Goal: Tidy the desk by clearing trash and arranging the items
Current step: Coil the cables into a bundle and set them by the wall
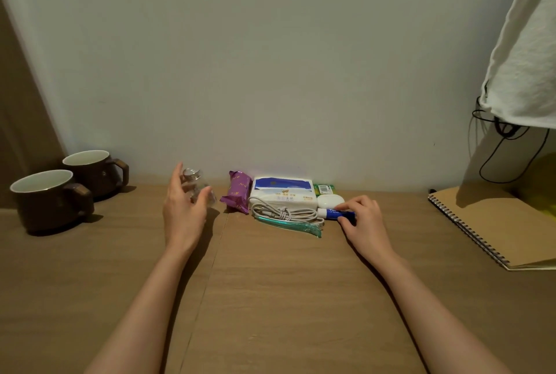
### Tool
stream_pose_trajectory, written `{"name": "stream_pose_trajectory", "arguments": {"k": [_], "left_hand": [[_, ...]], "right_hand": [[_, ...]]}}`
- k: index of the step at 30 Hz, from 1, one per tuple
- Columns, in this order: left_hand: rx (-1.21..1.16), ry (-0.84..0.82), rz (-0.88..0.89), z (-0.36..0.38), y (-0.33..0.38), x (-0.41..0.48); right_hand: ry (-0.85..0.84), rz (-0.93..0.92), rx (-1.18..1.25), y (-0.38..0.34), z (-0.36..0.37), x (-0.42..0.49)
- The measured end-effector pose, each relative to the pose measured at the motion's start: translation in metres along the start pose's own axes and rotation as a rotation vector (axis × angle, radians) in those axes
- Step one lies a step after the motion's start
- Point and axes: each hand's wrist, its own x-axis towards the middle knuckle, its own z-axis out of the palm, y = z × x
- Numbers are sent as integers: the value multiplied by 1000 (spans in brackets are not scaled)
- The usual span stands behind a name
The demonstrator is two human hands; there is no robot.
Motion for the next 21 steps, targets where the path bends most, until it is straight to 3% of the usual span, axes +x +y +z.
{"name": "stream_pose_trajectory", "arguments": {"k": [13,21], "left_hand": [[98,-84,30,56,-25,49],[14,-180,-6,62,-38,70]], "right_hand": [[-16,-28,-25,-2,9,7],[-9,-36,-13,-3,13,10]]}}
